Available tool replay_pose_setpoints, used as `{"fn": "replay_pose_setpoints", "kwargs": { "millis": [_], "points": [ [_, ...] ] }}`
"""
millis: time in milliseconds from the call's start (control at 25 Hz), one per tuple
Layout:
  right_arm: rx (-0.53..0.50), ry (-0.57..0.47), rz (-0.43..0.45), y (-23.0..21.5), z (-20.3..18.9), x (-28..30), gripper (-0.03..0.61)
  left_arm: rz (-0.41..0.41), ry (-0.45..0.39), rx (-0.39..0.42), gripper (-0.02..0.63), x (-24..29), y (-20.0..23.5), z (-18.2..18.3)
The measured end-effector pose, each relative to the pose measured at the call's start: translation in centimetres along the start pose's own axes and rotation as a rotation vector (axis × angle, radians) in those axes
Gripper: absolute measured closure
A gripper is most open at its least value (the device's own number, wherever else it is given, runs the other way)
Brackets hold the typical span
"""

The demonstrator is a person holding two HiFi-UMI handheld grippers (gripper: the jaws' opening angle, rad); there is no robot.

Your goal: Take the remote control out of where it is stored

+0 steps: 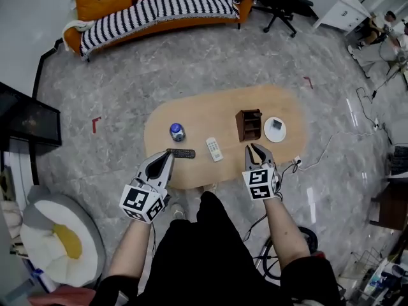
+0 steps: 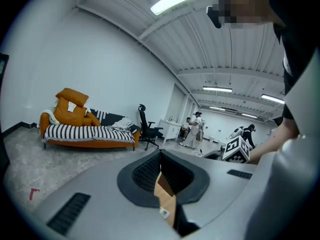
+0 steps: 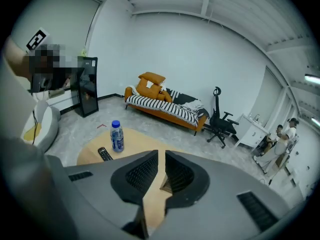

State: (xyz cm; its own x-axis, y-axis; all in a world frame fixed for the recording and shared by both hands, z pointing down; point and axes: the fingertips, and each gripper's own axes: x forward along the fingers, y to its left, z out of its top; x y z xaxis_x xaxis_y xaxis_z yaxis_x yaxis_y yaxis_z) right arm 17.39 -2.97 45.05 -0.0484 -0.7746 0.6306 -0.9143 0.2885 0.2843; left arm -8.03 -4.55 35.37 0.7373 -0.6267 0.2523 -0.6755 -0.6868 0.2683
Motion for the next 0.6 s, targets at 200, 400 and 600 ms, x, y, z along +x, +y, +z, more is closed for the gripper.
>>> {"fn": "replay_pose_setpoints", "kwargs": {
  "millis": [200, 400, 600],
  "points": [
    [-0.045, 0.074, 0.004, -4.7, -2.6, 3.2, 0.529, -0.012, 0.038, -0.018, 0.606, 4.0, -0.4, -1.0],
    [-0.156, 0.121, 0.031, -8.2, -4.0, 7.1, 0.529, 0.0, 0.066, -0.036, 0.606, 7.8, -0.2, -1.8],
    [-0.321, 0.156, 0.126, -8.9, -5.2, 10.9, 0.481, 0.025, 0.098, -0.057, 0.606, 10.2, 0.1, -2.9]
  ]
}}
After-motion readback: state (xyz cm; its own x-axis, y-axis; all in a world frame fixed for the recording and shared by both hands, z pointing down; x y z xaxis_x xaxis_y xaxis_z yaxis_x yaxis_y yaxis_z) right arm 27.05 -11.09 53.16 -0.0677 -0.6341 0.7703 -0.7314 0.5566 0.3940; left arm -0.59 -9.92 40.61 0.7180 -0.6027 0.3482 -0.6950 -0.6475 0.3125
